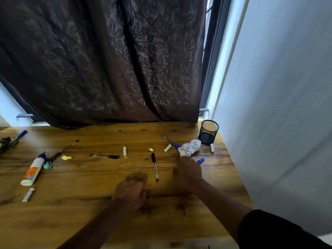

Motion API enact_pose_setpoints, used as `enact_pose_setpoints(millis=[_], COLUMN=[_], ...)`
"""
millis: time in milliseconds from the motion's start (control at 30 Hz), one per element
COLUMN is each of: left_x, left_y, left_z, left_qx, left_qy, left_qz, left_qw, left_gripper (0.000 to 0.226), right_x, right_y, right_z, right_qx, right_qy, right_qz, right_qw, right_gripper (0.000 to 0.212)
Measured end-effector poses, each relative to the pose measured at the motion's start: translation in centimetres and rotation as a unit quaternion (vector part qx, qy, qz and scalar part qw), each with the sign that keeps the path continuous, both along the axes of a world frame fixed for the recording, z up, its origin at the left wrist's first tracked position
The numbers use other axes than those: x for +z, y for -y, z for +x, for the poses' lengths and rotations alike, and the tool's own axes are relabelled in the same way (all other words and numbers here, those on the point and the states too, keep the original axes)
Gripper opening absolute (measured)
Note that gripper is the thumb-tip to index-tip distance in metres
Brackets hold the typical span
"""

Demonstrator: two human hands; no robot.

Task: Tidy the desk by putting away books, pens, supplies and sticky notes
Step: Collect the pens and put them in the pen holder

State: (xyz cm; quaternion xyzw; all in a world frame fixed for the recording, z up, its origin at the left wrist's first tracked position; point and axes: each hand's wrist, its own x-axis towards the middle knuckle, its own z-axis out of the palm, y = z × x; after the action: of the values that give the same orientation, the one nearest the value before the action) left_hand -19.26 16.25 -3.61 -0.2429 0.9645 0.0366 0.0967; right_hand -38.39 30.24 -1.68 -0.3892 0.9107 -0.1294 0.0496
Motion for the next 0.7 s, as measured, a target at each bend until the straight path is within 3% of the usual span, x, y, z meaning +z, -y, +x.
enact_pose_setpoints(millis=[167,267,367,533,633,700], left_x=[-0.6,-1.1,-1.1,0.5,1.4,2.7], left_y=[0.7,2.0,2.6,2.9,3.6,3.9], left_z=[-1.4,-2.1,-2.6,-4.5,-6.5,-8.0], left_qx=[0.032,0.048,0.053,0.099,0.136,0.191], left_qy=[-0.009,-0.036,-0.066,-0.133,-0.205,-0.227], left_qz=[0.028,0.043,0.055,0.122,0.24,0.418], left_qw=[0.999,0.997,0.995,0.979,0.939,0.859], left_gripper=[0.035,0.03,0.027,0.011,0.014,0.012], right_x=[-1.7,-2.6,-3.6,-3.7,-3.2,-2.5], right_y=[-1.1,-1.3,-1.1,-0.8,0.5,1.8], right_z=[-4.9,-6.5,-6.7,-5.5,-3.8,-2.6], right_qx=[-0.146,-0.178,-0.216,-0.28,-0.254,-0.203], right_qy=[0.078,0.139,0.191,0.204,0.172,0.154], right_qz=[0.03,0.04,-0.01,-0.119,-0.201,-0.231], right_qw=[0.986,0.973,0.957,0.931,0.93,0.939], right_gripper=[0.02,0.041,0.057,0.04,0.033,0.033])
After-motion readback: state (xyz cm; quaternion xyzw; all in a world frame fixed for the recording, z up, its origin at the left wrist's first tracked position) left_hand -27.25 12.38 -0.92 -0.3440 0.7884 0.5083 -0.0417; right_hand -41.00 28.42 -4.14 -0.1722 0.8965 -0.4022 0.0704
